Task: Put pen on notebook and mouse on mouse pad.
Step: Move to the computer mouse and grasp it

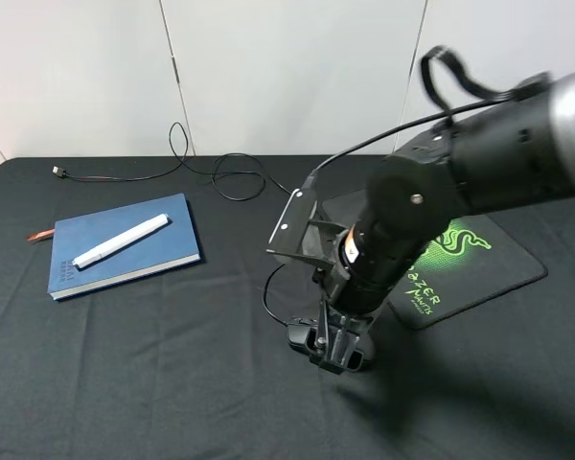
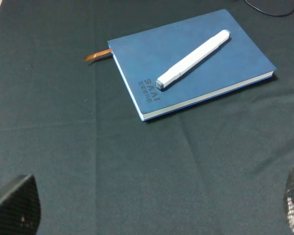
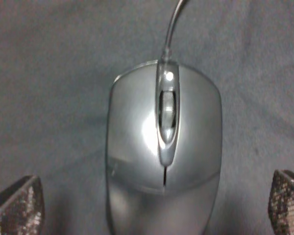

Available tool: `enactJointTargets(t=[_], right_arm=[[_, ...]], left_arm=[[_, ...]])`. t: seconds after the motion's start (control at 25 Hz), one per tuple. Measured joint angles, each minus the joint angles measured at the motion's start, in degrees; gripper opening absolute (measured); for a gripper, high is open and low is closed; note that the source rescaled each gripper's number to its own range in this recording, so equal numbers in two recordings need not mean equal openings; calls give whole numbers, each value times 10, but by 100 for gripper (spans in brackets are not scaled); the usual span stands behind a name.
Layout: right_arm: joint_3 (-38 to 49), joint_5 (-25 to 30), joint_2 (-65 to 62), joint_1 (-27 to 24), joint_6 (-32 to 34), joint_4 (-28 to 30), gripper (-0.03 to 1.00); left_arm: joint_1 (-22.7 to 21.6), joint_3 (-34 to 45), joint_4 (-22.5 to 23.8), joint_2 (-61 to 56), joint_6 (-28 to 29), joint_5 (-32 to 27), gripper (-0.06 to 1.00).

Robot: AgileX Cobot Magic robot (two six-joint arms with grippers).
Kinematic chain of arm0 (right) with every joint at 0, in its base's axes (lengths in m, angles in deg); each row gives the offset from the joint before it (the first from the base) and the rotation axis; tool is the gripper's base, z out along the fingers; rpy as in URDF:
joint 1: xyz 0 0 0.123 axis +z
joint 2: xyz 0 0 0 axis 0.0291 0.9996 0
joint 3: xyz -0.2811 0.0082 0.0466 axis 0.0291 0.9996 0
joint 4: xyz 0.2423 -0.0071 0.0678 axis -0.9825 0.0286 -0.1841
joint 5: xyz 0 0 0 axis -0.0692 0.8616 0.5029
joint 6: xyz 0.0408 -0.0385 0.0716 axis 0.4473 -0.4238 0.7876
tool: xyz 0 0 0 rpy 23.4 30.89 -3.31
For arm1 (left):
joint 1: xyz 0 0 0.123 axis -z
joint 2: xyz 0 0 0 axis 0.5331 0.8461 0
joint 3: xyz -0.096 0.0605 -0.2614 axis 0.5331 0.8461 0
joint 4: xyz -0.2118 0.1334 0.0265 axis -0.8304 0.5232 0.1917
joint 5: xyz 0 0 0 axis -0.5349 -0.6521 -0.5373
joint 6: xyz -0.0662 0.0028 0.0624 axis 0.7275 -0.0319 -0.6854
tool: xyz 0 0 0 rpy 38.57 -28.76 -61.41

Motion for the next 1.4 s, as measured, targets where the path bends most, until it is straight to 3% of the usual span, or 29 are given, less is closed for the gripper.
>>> enactJointTargets(t=[0.76, 0.84, 0.92, 1.0, 1.04, 1.4], right_arm=[[-3, -28, 59, 0, 0, 26, 99], [-3, -28, 59, 0, 0, 26, 83], [-3, -29, 59, 0, 0, 26, 56], [-3, -28, 59, 0, 0, 26, 12], [-3, -28, 59, 0, 1, 26, 0], [-3, -22, 59, 0, 1, 26, 2]], left_arm=[[0, 0, 0, 0, 0, 0, 100], [0, 0, 0, 0, 0, 0, 100], [0, 0, 0, 0, 0, 0, 100], [0, 0, 0, 0, 0, 0, 100], [0, 0, 0, 0, 0, 0, 100], [0, 0, 0, 0, 0, 0, 100]])
